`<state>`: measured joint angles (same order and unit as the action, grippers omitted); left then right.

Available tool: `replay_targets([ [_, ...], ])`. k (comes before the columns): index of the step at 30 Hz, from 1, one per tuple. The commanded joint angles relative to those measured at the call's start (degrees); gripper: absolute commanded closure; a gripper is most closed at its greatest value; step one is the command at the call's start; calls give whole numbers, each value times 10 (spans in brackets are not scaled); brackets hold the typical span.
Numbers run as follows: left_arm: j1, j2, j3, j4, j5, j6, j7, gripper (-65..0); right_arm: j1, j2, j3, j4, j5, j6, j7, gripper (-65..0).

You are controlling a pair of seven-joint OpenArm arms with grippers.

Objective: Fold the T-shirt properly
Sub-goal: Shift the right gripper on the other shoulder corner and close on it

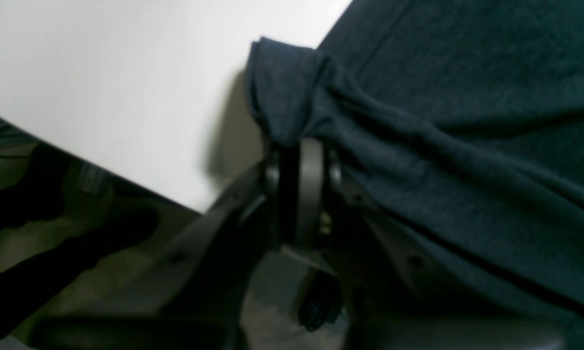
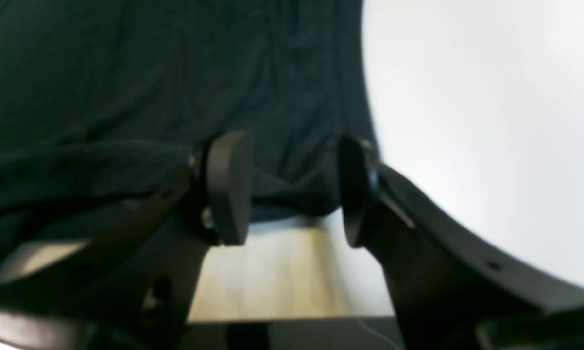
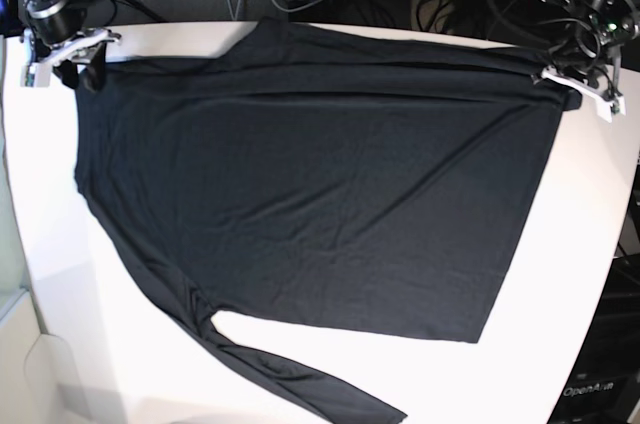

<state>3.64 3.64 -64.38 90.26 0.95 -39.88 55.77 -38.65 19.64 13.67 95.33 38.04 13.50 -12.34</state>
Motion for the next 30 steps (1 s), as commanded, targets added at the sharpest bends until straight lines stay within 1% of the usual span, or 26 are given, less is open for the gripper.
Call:
replay_targets([
  [1, 3, 1, 1, 0, 13, -1, 26, -16, 1, -2, 4, 7, 7, 1, 3, -299],
  [5, 3, 0, 1, 1, 13, -1, 26, -16, 18, -6, 7, 2, 7, 0, -19, -296],
  [7, 3, -1, 1, 1, 13, -1, 26, -16, 18, -7, 14, -6, 7, -1, -20, -296],
  [14, 3, -2, 1, 1, 13, -1, 26, -16, 22, -33, 73, -13, 7, 0, -21, -296],
  [15, 3, -2, 1, 1, 13, -1, 26, -16, 22, -35, 76, -13, 7, 1, -28, -296],
  [18, 3, -3, 1, 1, 13, -1, 26, -16, 26, -38, 78, -13, 7, 1, -66, -296],
  [20, 3, -3, 1, 1, 13, -1, 26, -16, 27, -38, 76, -13, 7, 2, -82, -296],
  [24, 2, -3, 1, 1, 13, -1, 26, -16, 42, -51, 77, -14, 6, 2, -98, -295],
  [30, 2, -3, 1, 1, 13, -1, 26, -16, 43, -51, 75, -14, 6, 2, -97, -293],
])
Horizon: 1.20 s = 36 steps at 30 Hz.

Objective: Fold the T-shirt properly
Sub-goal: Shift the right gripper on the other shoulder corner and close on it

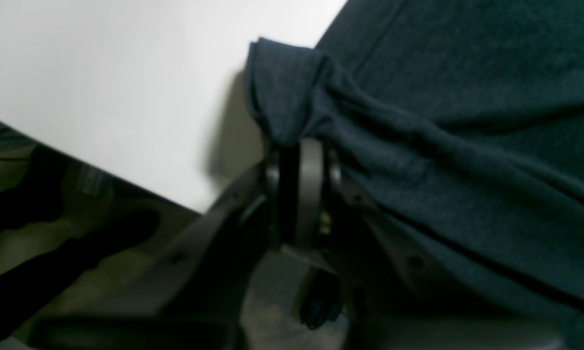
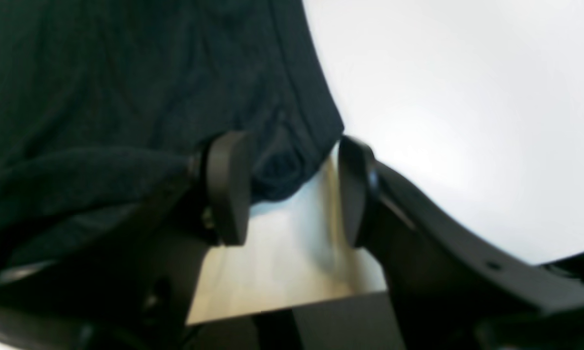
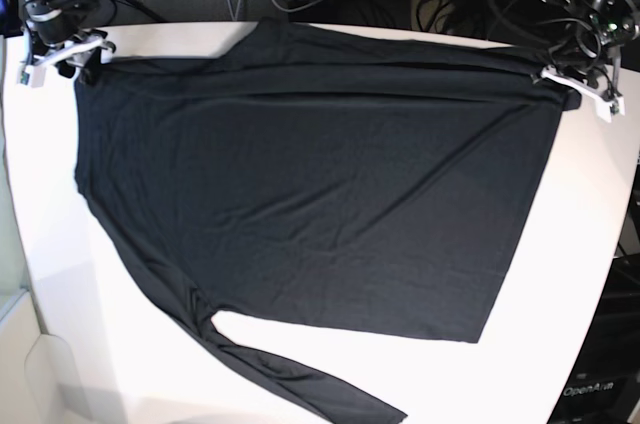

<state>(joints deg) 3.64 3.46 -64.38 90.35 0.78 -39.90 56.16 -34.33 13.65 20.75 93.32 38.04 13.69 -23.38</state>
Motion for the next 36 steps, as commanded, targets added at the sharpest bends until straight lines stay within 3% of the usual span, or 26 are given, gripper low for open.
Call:
replay_targets([
  [1, 2, -1, 1, 0, 15, -1, 23, -16, 0, 9, 4, 6, 6, 0, 14, -295],
  [20, 1, -1, 1, 0, 15, -1, 23, -17, 16, 8, 3, -45, 5, 0, 14, -292],
  [24, 1, -1, 1, 0, 15, -1, 23, -17, 16, 6, 3, -41, 5, 0, 14, -209],
  [27, 1, -1, 1, 0, 15, -1, 23, -17, 16, 6, 2, -43, 5, 0, 14, -62],
  [29, 1, -1, 1, 0, 15, -1, 23, -17, 16, 6, 0, -43, 5, 0, 14, 0],
  [36, 1, -1, 1, 0, 15, -1, 23, -17, 16, 8, -24, -40, 5, 0, 17, -4],
])
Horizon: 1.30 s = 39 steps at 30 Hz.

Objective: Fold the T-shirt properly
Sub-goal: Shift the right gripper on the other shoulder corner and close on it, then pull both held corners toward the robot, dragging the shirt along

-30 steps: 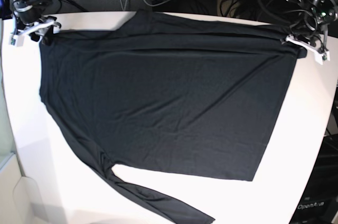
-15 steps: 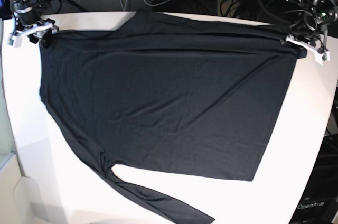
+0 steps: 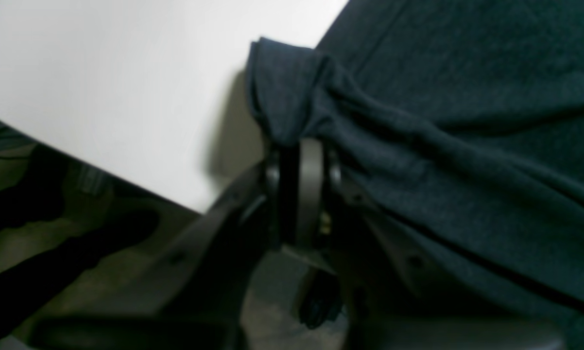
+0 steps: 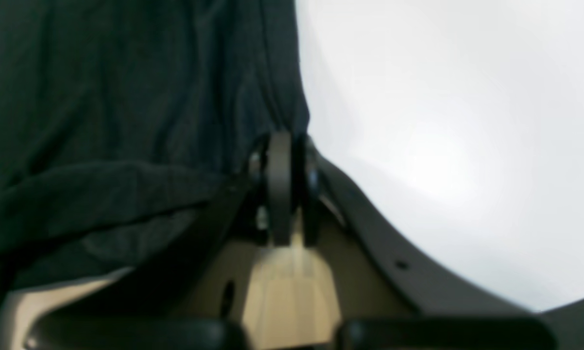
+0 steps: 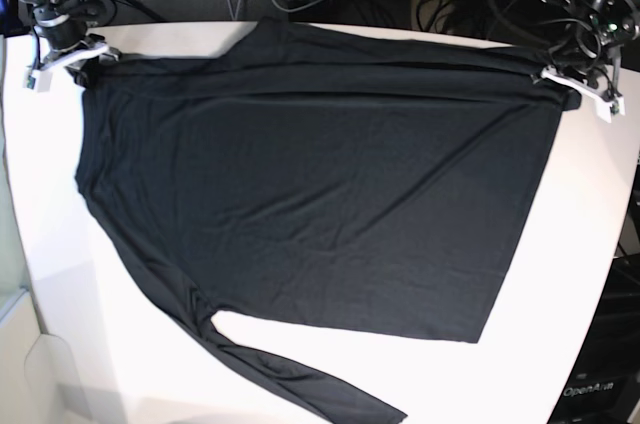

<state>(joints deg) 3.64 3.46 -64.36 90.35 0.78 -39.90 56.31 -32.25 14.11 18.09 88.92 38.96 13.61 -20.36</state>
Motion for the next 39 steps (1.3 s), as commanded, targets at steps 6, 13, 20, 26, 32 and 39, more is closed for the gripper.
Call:
replay_targets([
  [6, -6, -2, 1, 0, 15, -1, 22, -17, 7, 17, 5, 5, -3, 1, -16, -4],
  [13, -47, -15, 1, -1, 67, -1, 52, -17, 16, 25, 6, 20, -2, 1, -16, -4],
  [20, -69, -18, 1, 0, 67, -1, 83, -17, 19, 35, 6, 47, -3, 1, -16, -4],
  [26, -82, -30, 26, 0, 67, -1, 112, -17, 34, 50, 6, 50, -4, 1, -17, -4],
  [32, -111, -30, 34, -1, 67, -1, 124, -17, 46, 55, 6, 50, -4, 1, -17, -4],
  [39, -134, -31, 34, -1, 67, -1, 142, -17, 57, 66, 6, 50, -4, 1, -17, -4],
])
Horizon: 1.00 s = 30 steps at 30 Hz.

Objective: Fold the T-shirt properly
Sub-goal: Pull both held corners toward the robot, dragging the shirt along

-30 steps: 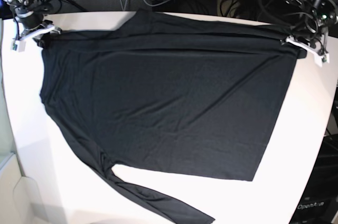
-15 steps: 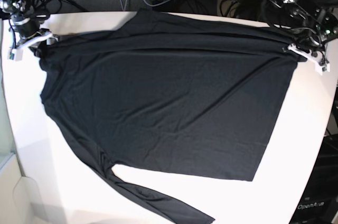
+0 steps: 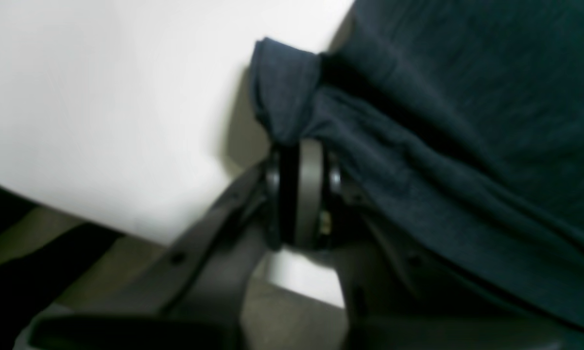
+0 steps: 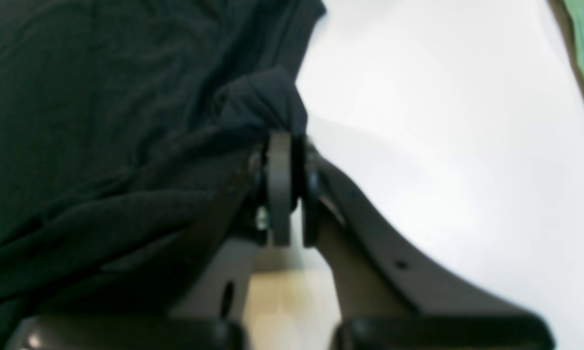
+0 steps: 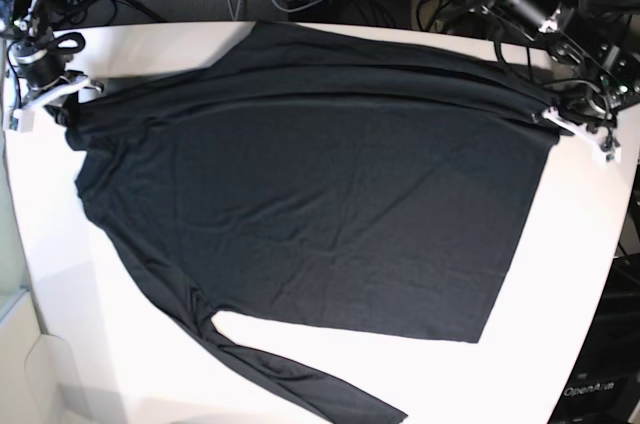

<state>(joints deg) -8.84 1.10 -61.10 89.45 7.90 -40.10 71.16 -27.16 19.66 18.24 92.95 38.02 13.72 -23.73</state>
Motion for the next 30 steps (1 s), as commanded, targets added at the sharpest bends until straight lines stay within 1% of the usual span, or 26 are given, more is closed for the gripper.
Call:
replay_targets([
  [1, -12, -6, 1, 8, -4, 1, -6, -17, 9, 10, 4, 9, 5, 0, 17, -4],
  [3, -22, -7, 1, 4, -4, 1, 4, -17, 13, 10, 4, 8, 5, 0, 17, -4],
  [6, -30, -14, 0, 4, -4, 1, 34, -17, 14, 21, 4, 8, 5, 0, 17, -4],
  [10, -48, -15, 0, 8, -4, 1, 65, -17, 26, 22, 3, 8, 5, 0, 16, -4],
  [12, -56, -16, 0, 9, -4, 1, 79, -17, 29, 22, 4, 7, 5, 0, 5, -4],
  [15, -61, -16, 0, 9, -6, 1, 86, -17, 42, 22, 4, 7, 5, 0, -11, -4],
  [19, -68, -16, 1, 9, -5, 1, 84, -17, 46, 22, 4, 7, 5, 0, -16, -4],
  [24, -69, -16, 33, 10, -6, 1, 80, -17, 57, 28, 1, 7, 4, 0, -16, -4],
  [28, -83, -12, 60, 40, -9, 1, 80, -17, 57, 33, 0, 7, 4, 0, -16, -4],
  [30, -87, -10, 86, 53, -9, 1, 80, -17, 65, 33, -1, 7, 4, 0, -16, -4],
])
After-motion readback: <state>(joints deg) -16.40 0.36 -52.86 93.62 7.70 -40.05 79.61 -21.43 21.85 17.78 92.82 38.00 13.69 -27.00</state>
